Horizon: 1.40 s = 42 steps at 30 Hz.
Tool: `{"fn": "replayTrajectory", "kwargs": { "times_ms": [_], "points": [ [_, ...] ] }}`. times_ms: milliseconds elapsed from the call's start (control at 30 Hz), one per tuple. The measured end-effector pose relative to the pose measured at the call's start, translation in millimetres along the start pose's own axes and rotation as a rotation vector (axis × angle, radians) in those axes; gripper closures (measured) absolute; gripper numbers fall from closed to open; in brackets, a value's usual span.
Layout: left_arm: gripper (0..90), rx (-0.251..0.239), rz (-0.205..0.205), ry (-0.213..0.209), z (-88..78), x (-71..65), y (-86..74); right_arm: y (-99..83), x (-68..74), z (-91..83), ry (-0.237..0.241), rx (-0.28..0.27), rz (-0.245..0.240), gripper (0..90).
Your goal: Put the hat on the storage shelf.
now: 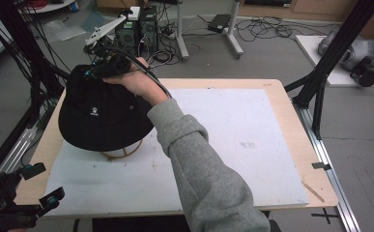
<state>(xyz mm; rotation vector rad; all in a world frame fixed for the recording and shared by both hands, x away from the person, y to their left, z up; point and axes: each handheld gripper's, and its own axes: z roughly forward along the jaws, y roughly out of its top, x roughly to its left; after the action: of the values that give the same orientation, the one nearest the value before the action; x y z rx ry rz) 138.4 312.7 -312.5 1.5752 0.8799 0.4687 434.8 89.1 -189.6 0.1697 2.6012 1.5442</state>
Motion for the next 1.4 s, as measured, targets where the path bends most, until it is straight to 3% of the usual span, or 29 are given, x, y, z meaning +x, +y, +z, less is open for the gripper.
{"fn": "replayTrajectory", "kwargs": {
  "times_ms": [233,367,433,467,567,600,700,800,1200,1400],
  "points": [
    [1.7,0.004,0.001,0.000,0.6,0.0,-0.5,-1.3,-0.5,-1.4,-0.003,-0.008,0.004,83.5],
    [1.8,0.000,0.008,0.007,-0.9,-0.2,-0.5,-2.2,0.2,-2.5,-0.002,-0.026,0.014,77.0],
    [1.7,-0.008,0.006,0.008,-2.1,-0.3,0.0,-3.5,0.3,-3.9,-0.005,-0.034,0.033,61.3],
    [1.7,-0.009,0.008,0.008,-2.5,-0.1,0.1,-3.5,0.3,-3.9,-0.005,-0.034,0.033,61.3],
    [1.7,-0.004,0.007,0.010,-2.3,-0.1,-0.1,-5.4,-0.8,-5.5,-0.016,-0.039,0.056,46.3],
    [1.7,-0.003,0.006,0.009,-1.8,0.0,-0.2,-6.5,-2.7,-6.7,-0.023,-0.044,0.088,33.2],
    [1.7,0.001,0.006,0.008,-1.0,0.1,-0.6,-7.2,-4.5,-8.3,-0.019,-0.058,0.120,26.6],
    [1.7,0.001,0.007,0.007,-1.1,0.1,-0.5,-8.1,-6.0,-11.1,-0.023,-0.083,0.156,9.9],
    [1.7,-0.006,0.012,0.010,-2.8,-1.0,1.7,-11.7,-4.0,-25.5,-0.034,-0.123,0.164,9.9],
    [1.7,-0.007,0.013,0.010,-2.2,-0.3,2.6,-19.2,-5.1,-43.5,-0.035,-0.172,0.157,9.8]
  ]
}}
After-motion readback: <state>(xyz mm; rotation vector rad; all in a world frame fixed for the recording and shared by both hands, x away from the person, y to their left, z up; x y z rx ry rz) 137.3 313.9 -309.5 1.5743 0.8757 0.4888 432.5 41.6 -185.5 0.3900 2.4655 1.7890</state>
